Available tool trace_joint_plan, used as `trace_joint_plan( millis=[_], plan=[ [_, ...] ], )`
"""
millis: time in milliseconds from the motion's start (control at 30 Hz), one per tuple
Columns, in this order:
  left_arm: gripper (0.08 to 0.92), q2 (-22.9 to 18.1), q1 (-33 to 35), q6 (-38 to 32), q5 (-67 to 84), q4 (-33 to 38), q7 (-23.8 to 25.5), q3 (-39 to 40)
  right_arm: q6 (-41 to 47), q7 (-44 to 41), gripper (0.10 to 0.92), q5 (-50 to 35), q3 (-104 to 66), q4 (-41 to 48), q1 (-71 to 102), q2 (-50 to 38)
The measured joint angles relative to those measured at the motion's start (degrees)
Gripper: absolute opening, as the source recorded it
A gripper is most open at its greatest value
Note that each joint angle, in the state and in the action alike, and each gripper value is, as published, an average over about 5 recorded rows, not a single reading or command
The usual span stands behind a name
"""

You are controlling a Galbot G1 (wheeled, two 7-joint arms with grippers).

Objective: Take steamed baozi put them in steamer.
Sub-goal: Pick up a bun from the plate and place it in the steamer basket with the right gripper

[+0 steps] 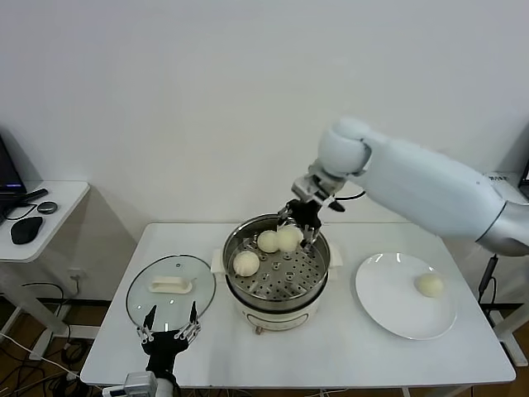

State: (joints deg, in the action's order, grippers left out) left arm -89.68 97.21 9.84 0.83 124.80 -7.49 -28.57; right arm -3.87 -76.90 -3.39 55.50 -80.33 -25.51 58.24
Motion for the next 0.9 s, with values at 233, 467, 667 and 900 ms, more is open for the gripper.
trace_joint_plan(
  millis=[233, 467, 667, 900],
  plan=[
    [0.823, 0.0, -0.3, 0.1, 0.3, 0.2, 0.0, -0.2, -8.6, 3.2, 0.628, 5.5, 4.3, -3.2, 1.0, 0.3],
    [0.823, -0.3, -0.4, 0.2, 0.4, -0.1, 0.0, -0.1, -16.5, 7.5, 0.632, 12.1, 6.2, -4.6, 2.6, 1.7],
    [0.823, -0.5, -0.6, 0.2, 0.6, -0.1, 0.0, -0.2, -20.6, 9.6, 0.636, 15.4, 8.1, -7.1, 2.9, 2.7],
    [0.823, -0.7, -0.8, 0.2, 0.7, -0.1, 0.0, -0.2, -24.3, 11.0, 0.636, 18.0, 9.8, -8.9, 3.3, 3.1]
  ],
)
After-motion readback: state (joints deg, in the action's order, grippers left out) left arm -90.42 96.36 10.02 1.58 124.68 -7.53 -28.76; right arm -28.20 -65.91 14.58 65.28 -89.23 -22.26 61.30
